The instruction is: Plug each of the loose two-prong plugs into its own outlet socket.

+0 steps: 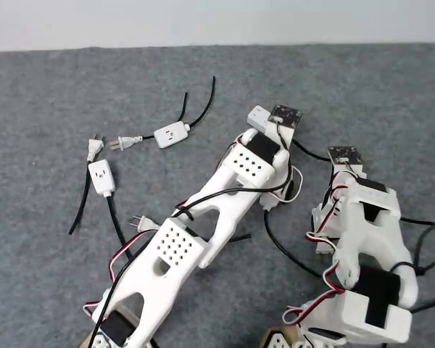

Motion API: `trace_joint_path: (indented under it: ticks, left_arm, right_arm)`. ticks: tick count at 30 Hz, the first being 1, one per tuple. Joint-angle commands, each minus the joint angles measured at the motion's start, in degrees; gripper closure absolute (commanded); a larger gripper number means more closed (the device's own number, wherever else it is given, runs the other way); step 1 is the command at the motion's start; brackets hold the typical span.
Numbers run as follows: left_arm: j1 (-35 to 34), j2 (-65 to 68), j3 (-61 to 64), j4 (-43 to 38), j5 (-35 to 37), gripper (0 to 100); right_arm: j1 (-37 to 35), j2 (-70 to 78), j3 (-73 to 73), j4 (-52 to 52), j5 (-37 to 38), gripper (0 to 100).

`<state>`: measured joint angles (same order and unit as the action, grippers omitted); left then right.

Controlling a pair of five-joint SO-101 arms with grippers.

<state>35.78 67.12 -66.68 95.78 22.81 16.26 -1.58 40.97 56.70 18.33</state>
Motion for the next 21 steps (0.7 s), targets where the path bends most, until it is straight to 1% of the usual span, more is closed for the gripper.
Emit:
trace_joint_path:
  ticks: [1,4,8,10,12,15,18,21]
  left_arm:
    - [0.18,-0.62,-0.84,-1.32,0.79,78]
    - [0.09,-1.32,-2.77,-0.35,0.79,78]
    - [0.26,-1.85,-7.87,4.13,0.79,79]
    - [0.44,-1.93,-9.54,4.92,0.79,80]
    - [0.70,-2.29,-9.63,4.92,0.79,85]
    - [1.49,-3.52,-9.45,4.92,0.79,99]
    - [1.67,-5.89,-8.48,5.10,0.62,99]
    - [1.32,-10.90,-2.33,5.10,0.53,99]
  right_arm:
    - [0.13,0.31,-3.16,-1.27,0.62,99.1]
    - [0.13,0.31,-3.16,-1.27,0.62,99.1]
    - [0.13,0.31,-3.16,-1.27,0.62,99.1]
    - [0.04,0.31,-3.16,-1.27,0.70,99.1]
    - [-0.04,0.31,-3.16,-1.27,0.70,99.1]
    - [-0.04,0.31,-3.16,-1.27,0.70,99.1]
    - [-0.04,0.31,-3.16,-1.27,0.70,99.1]
    - [-0.04,0.31,-3.16,-1.27,0.70,99.1]
